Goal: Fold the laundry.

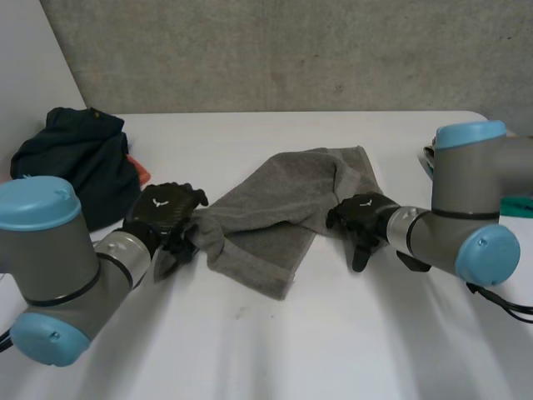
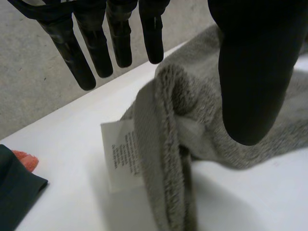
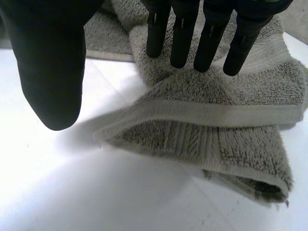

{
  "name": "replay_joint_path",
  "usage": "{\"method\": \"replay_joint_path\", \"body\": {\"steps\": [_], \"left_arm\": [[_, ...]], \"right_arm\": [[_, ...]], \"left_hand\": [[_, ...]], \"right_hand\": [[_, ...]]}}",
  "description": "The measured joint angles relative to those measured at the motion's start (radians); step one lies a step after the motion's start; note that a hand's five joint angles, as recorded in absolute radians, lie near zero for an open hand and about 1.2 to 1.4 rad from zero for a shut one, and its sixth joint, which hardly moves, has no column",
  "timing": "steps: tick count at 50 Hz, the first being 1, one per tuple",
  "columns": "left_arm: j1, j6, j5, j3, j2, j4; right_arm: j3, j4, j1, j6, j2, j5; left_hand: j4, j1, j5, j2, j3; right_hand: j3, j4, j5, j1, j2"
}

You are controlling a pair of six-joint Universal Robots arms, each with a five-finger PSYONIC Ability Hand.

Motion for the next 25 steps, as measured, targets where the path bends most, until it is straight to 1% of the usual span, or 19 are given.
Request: {"method": "replay_joint_path", "body": {"steps": [3, 8, 14, 18, 21, 22, 25], "left_arm": [[0.002, 0.039, 0.0, 0.016, -0.043, 0.017], [-0.002, 0.06, -0.002, 0.037, -0.088, 0.032], [-0.019, 0.058, -0.002, 0.017, -0.048, 0.089], [-0.054, 0.056, 0.007, -0.014, 0.025, 0.131], [-0.085, 0.057, 0.016, -0.023, 0.05, 0.142], [-0.114, 0.058, 0.027, -0.027, 0.059, 0.147], [-0.168, 0.067, 0.045, -0.024, 0.044, 0.147]], "right_arm": [[0.062, -0.061, 0.001, -0.022, -0.021, 0.013], [0.13, -0.135, 0.001, -0.077, -0.042, 0.041], [0.187, -0.2, -0.001, -0.131, -0.059, 0.065], [0.221, -0.22, -0.002, -0.142, -0.1, 0.066], [0.244, -0.226, -0.002, -0.143, -0.133, 0.063], [0.266, -0.232, -0.003, -0.142, -0.16, 0.061], [0.308, -0.247, -0.006, -0.142, -0.203, 0.057]], "left_hand": [[0.045, 0.041, 0.045, 0.043, 0.045], [0.06, 0.051, 0.06, 0.056, 0.059], [0.041, 0.04, 0.035, 0.044, 0.05], [0.016, 0.031, 0.01, 0.024, 0.028], [0.016, 0.031, 0.01, 0.024, 0.028], [0.016, 0.031, 0.009, 0.024, 0.028], [0.016, 0.031, 0.011, 0.024, 0.028]], "right_hand": [[0.0, 0.0, -0.005, 0.0, 0.0], [0.0, 0.0, -0.004, 0.0, 0.0], [0.0, 0.0, -0.004, 0.0, 0.0], [0.0, 0.0, -0.004, 0.0, 0.0], [0.0, 0.0, -0.004, 0.0, 0.0], [0.0, 0.0, -0.005, 0.0, 0.0], [0.0, 0.0, -0.004, 0.0, 0.0]]}}
